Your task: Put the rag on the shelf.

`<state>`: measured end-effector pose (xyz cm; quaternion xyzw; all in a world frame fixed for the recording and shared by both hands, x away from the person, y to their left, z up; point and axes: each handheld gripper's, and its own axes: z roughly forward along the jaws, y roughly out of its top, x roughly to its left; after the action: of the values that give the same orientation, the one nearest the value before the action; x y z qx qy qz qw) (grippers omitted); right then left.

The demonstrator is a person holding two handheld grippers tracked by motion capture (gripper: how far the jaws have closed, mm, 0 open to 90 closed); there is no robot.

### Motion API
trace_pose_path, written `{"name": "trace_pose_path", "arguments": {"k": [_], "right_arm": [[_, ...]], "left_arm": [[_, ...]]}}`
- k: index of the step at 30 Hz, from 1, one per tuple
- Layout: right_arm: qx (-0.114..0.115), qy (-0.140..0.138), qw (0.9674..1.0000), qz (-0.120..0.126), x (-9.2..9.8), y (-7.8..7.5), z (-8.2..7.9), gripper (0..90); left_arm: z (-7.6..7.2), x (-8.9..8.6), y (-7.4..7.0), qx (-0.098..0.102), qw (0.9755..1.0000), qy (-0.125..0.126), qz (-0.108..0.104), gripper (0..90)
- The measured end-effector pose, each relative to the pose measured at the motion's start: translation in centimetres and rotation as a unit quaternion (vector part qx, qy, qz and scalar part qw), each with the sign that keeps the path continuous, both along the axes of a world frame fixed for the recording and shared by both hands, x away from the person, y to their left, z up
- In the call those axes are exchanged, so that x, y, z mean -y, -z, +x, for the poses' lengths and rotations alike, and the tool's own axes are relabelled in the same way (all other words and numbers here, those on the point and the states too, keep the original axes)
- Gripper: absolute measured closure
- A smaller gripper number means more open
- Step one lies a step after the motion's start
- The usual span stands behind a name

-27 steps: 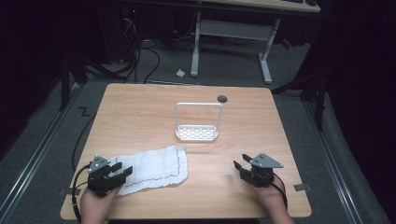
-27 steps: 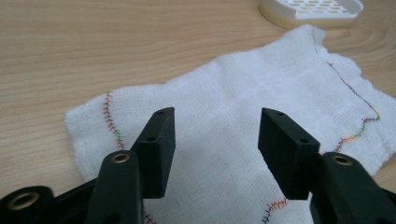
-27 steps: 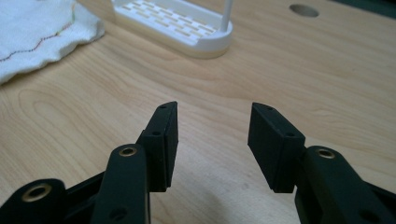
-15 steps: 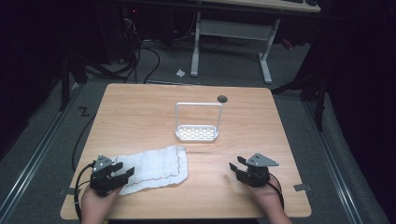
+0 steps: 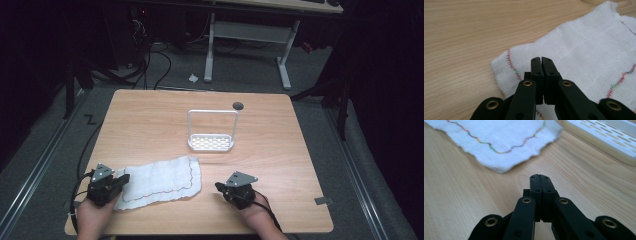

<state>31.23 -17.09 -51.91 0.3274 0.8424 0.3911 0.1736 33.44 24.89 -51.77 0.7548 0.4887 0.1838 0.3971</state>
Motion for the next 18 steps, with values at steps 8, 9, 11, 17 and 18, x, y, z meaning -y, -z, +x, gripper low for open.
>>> {"name": "trace_pose_path", "arguments": {"k": [8,9,11,17,18], "right_arm": [[-0.002,-0.027,0.9996,0.001,-3.5,0.2,0.5,90.0],[-0.005,-0.038,0.9993,-0.001,-4.8,0.2,0.6,90.0],[-0.005,-0.052,0.9987,-0.001,-5.9,0.4,0.8,90.0],[-0.012,-0.059,0.9982,-0.009,-7.0,1.0,1.0,90.0],[-0.013,-0.058,0.9982,-0.008,-7.0,1.0,1.0,90.0]], "left_arm": [[-0.4,-1.1,-0.4,0.003,1.0,-0.009,-0.002,90.0],[-0.4,-1.1,-0.3,0.0,0.9999,-0.011,-0.004,90.0],[-0.3,-1.1,0.0,-0.007,0.9999,-0.008,-0.002,90.0],[0.0,-0.9,0.6,-0.022,0.9997,-0.002,0.003,90.0],[0.0,-0.7,0.6,-0.024,0.9997,0.0,0.004,90.0]]}}
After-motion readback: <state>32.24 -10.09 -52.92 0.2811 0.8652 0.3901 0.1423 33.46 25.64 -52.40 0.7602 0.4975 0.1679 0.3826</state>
